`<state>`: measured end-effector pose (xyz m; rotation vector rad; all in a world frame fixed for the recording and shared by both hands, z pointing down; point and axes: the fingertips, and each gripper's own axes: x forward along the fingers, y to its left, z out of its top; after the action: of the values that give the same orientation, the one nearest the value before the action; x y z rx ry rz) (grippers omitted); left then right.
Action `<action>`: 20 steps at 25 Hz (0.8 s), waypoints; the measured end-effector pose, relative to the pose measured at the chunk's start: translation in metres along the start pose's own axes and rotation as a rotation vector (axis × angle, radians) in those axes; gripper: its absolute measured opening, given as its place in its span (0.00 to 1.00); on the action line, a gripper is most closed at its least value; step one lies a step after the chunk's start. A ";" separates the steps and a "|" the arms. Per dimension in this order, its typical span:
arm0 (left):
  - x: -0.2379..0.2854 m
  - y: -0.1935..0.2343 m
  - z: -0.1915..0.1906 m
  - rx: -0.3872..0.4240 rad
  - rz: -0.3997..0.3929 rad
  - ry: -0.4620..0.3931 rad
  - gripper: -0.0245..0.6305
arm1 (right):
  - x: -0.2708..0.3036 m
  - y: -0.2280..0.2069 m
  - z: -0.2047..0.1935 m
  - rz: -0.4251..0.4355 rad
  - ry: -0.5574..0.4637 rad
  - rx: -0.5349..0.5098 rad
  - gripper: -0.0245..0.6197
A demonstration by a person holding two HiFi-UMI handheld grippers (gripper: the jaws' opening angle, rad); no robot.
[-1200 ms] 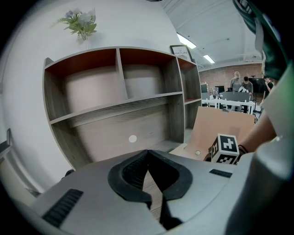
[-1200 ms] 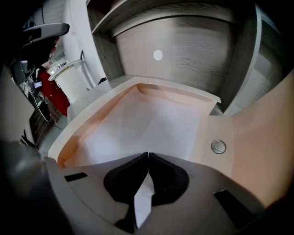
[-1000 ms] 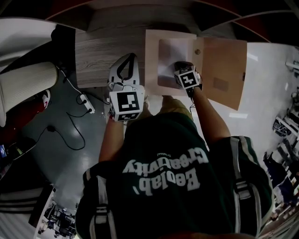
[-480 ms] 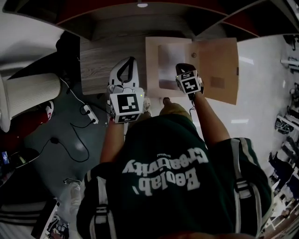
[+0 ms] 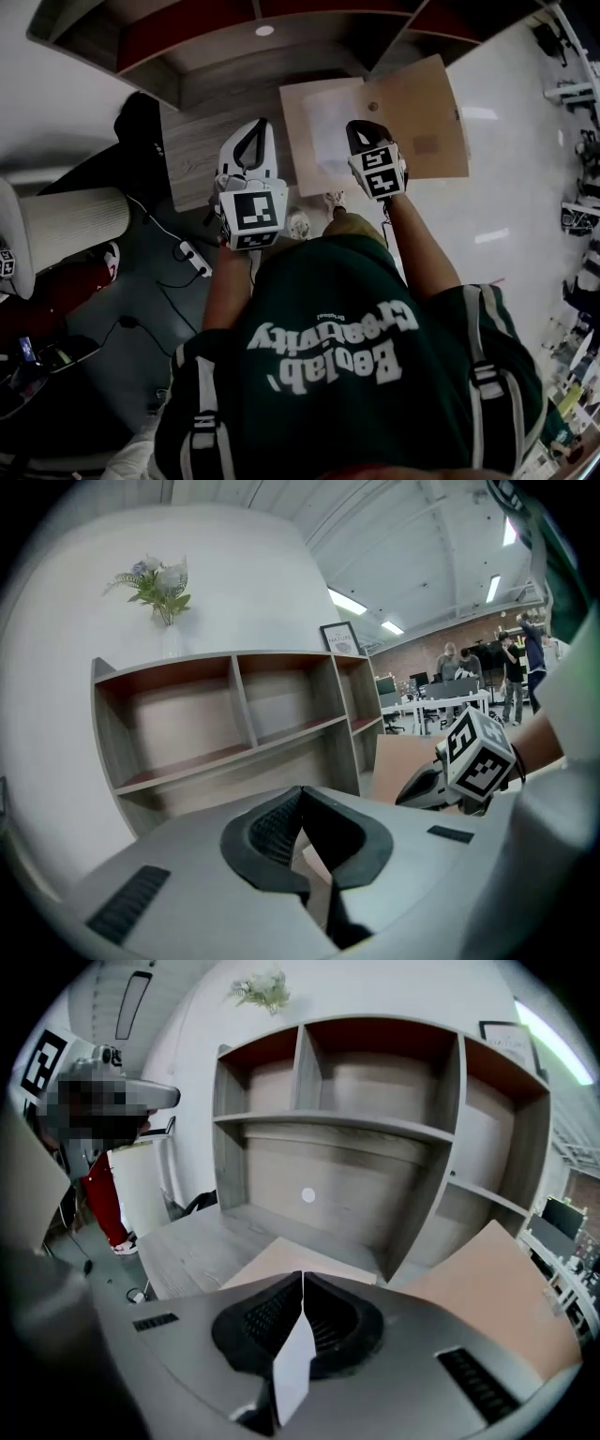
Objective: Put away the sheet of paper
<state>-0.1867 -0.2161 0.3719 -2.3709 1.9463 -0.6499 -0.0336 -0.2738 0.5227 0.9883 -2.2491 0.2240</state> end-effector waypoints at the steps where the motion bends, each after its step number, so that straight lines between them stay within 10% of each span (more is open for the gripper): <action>1: -0.003 -0.001 0.004 0.005 -0.008 -0.013 0.07 | -0.009 0.002 0.007 -0.012 -0.023 0.007 0.09; 20: -0.048 -0.064 0.069 0.030 -0.060 -0.160 0.07 | -0.171 0.002 0.099 -0.101 -0.408 0.012 0.09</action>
<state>-0.1118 -0.1739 0.3103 -2.3897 1.7952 -0.4719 -0.0002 -0.2108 0.3387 1.2401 -2.5516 -0.0123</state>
